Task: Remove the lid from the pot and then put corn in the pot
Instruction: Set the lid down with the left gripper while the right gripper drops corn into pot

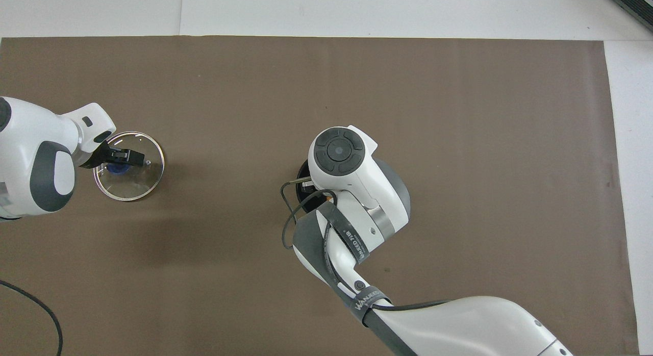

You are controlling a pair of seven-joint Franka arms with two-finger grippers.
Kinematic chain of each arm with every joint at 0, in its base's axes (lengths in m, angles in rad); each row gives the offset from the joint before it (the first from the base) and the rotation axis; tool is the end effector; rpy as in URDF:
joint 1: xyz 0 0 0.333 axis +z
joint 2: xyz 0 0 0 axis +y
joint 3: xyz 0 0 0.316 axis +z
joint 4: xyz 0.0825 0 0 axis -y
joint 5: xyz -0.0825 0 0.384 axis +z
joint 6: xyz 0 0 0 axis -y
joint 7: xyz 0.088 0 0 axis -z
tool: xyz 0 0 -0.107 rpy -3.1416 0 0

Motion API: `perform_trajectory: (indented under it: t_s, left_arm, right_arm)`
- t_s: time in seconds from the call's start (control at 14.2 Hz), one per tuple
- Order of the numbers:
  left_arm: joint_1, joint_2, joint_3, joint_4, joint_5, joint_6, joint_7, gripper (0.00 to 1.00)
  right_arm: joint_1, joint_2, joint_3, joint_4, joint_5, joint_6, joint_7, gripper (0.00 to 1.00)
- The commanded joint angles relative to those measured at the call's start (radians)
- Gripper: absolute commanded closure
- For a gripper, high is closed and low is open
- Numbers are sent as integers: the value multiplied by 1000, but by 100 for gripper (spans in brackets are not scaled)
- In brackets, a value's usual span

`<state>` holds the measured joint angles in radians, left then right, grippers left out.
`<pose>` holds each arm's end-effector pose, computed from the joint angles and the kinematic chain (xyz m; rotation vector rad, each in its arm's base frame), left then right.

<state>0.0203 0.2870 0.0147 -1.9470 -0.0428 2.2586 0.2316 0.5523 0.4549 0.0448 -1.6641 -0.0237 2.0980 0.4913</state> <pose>0.6123 0.0199 0.3366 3.1043 -0.2653 0.0442 0.5560 0.3728 0.3423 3.1253 0.1777 -0.0269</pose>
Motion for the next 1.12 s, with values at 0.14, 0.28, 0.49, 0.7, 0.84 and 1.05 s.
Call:
perform_trajectory:
  t_s: [0.14,0.28,0.49,0.7,0.84,1.05]
  left_arm:
    - [-20,-18,-1,141,-12,-171,-89,0]
    - [-39,-29,-5,167,-9,-212,-145,0]
    - [-71,-29,-12,285,0,-380,-187,0]
    - [-71,-107,-13,315,-2,-491,-183,0]
    - [-69,-156,-12,315,0,-551,-181,0]
    - [-62,-199,-4,332,0,-637,-161,0]
  right_arm:
    - [-12,-5,6,-31,57,28,-39,64]
    - [-12,-10,6,-48,59,40,-50,45]
    - [-12,-10,4,-48,57,42,-51,18]
    - [-17,-13,1,-22,45,31,-46,0]
    - [-21,-42,-6,-16,39,31,-40,0]
    - [-87,-114,-11,-16,35,27,-45,0]
